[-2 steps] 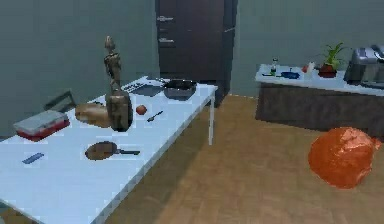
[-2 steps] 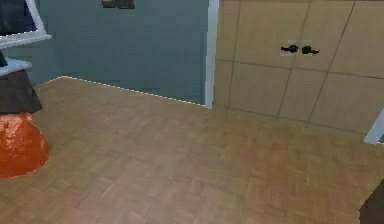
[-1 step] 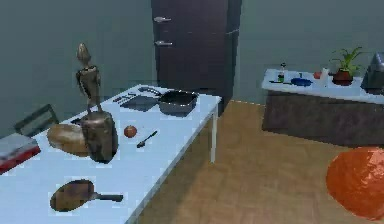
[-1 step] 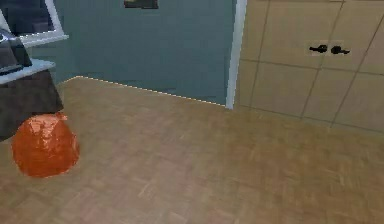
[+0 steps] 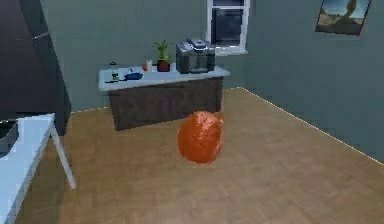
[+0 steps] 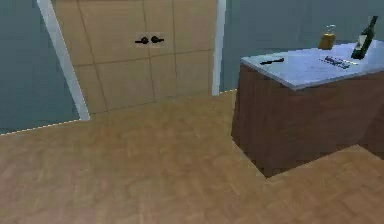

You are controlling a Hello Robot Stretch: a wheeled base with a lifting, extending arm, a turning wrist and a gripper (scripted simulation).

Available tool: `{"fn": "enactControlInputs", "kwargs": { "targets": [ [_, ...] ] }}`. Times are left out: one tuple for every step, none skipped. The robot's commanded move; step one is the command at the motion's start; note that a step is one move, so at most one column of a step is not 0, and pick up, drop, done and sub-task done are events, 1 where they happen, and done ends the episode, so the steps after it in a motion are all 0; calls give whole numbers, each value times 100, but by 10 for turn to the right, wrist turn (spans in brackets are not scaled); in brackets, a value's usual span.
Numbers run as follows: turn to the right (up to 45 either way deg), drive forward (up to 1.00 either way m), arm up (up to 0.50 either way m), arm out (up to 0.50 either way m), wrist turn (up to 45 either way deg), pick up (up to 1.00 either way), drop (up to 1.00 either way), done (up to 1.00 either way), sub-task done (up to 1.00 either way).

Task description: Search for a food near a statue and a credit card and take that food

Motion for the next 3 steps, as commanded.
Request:
{"fn": "enactControlInputs", "kwargs": {
  "targets": [
    [450, 0, 0, 0, 0, 0, 0, 0, 0],
    [270, 0, 0, 0, 0, 0, 0, 0, 0],
    [0, 5, 0, 0, 0, 0, 0, 0, 0]
  ]
}}
